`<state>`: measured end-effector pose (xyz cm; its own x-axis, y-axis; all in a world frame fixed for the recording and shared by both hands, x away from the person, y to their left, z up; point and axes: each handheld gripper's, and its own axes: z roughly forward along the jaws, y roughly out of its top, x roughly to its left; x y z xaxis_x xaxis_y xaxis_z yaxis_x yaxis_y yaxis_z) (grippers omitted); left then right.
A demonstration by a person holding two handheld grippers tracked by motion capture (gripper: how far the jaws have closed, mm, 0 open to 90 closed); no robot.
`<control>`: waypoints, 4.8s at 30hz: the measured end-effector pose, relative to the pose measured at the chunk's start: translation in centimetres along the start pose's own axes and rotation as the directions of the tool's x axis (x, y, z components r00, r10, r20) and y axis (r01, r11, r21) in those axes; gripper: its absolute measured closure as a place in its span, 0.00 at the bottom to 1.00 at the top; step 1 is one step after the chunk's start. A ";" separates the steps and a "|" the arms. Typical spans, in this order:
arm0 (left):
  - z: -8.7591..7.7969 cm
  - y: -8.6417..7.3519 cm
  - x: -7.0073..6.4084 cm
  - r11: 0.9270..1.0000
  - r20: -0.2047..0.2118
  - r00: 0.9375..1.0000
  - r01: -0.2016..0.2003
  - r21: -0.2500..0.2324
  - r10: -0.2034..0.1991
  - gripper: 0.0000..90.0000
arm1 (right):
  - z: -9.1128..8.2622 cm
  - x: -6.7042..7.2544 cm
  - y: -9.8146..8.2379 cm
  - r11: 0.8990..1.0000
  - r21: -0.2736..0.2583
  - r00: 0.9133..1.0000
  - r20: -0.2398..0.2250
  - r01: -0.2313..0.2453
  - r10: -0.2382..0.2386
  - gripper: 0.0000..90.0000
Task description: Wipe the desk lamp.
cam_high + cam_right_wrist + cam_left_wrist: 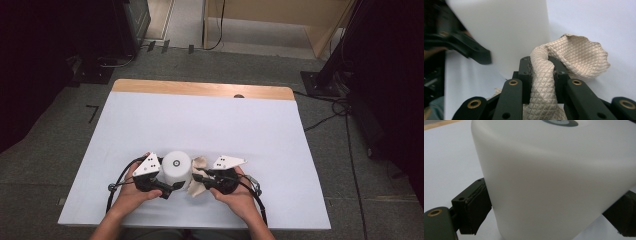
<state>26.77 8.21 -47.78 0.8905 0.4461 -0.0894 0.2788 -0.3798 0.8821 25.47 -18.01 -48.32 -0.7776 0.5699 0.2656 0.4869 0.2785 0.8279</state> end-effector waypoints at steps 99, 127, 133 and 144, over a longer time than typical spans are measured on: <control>0.2 -0.4 -0.3 0.999 -0.019 0.999 -0.032 0.017 0.032 0.08 | -0.3 -0.4 0.2 0.926 -0.150 0.938 -0.044 -0.345 0.343 0.82; 0.2 -0.3 -0.5 0.998 -0.036 0.998 -0.047 0.039 0.048 0.08 | -1.7 -2.5 -0.3 0.957 -0.104 0.951 0.129 -0.269 0.281 0.81; 0.0 0.0 -0.7 0.996 -0.058 0.996 -0.065 0.053 0.068 0.08 | -3.1 -3.5 -0.1 0.976 -0.080 0.942 0.260 -0.201 0.215 0.79; 0.1 1.3 -2.6 0.998 -0.180 0.982 0.057 0.007 -0.055 0.00 | -3.2 -4.6 -0.6 0.978 -0.034 0.906 0.372 -0.206 0.203 0.58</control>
<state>24.88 6.51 -46.45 0.7949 0.6045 -0.0529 0.3315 -0.3596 0.8723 27.51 -23.26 -48.49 -0.4570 0.8605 0.2251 0.6229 0.1289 0.7716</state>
